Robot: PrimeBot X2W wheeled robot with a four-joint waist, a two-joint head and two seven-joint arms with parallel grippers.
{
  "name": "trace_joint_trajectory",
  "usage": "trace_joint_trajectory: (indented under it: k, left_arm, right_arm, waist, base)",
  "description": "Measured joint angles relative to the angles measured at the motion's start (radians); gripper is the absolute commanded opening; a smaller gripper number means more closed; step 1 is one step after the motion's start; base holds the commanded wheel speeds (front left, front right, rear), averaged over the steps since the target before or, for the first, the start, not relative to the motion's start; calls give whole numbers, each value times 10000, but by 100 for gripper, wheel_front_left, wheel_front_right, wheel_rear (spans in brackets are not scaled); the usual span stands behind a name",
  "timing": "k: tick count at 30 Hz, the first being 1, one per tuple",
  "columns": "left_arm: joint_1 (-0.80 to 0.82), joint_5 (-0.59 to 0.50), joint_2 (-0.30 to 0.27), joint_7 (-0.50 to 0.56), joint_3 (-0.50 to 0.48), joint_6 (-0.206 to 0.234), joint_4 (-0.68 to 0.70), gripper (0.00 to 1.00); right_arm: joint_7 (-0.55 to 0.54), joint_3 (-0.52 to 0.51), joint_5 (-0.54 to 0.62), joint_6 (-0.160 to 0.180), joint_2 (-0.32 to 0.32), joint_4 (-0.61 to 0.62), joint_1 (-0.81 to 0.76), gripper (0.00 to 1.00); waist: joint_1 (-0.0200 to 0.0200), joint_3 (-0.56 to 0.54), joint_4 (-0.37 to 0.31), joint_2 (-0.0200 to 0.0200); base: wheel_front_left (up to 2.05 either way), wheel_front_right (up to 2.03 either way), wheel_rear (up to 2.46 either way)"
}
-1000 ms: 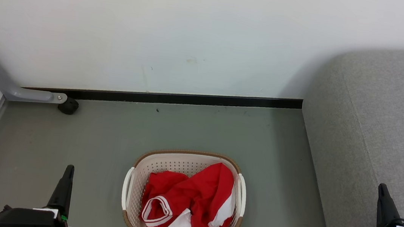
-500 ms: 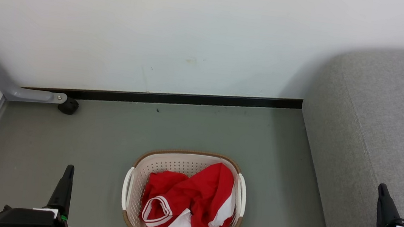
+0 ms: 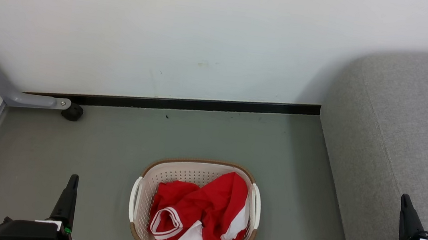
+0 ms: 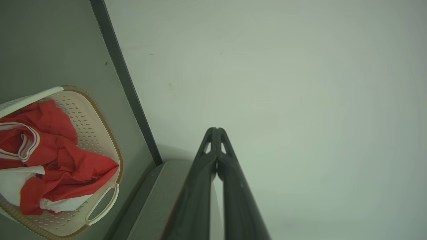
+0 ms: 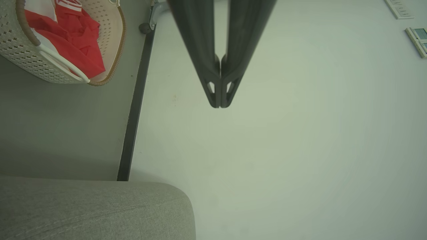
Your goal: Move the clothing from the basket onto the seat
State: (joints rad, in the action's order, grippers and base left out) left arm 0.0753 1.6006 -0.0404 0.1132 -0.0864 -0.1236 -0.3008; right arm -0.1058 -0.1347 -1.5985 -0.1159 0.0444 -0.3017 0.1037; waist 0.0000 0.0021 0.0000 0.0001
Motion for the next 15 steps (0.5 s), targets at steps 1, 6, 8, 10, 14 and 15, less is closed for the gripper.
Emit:
trace_joint_trajectory:
  k: [1, 6, 8, 10, 14, 15]
  left_arm:
    - [0, 0, 0, 0, 0, 0, 0, 0]
    - [0, 0, 0, 0, 0, 0, 0, 0]
    - [0, 0, 0, 0, 0, 0, 0, 0]
    - [0, 0, 0, 0, 0, 0, 0, 0]
    - [0, 0, 0, 0, 0, 0, 0, 0]
    - [0, 0, 0, 0, 0, 0, 0, 0]
  right_arm:
    - [0, 0, 0, 0, 0, 0, 0, 0]
    - [0, 0, 0, 0, 0, 0, 0, 0]
    - [0, 0, 0, 0, 0, 0, 0, 0]
    - [0, 0, 0, 0, 0, 0, 0, 0]
    - [0, 0, 0, 0, 0, 0, 0, 0]
    - [0, 0, 0, 0, 0, 0, 0, 0]
  waist:
    - [0, 0, 0, 0]
    - [0, 0, 0, 0]
    - [0, 0, 0, 0]
    - [0, 0, 0, 0]
    - [0, 0, 0, 0]
    - [0, 0, 0, -1]
  base:
    - [0, 0, 0]
    - [0, 0, 0]
    - [0, 0, 0]
    - [0, 0, 0]
    - [0, 0, 0]
    - [0, 0, 0]
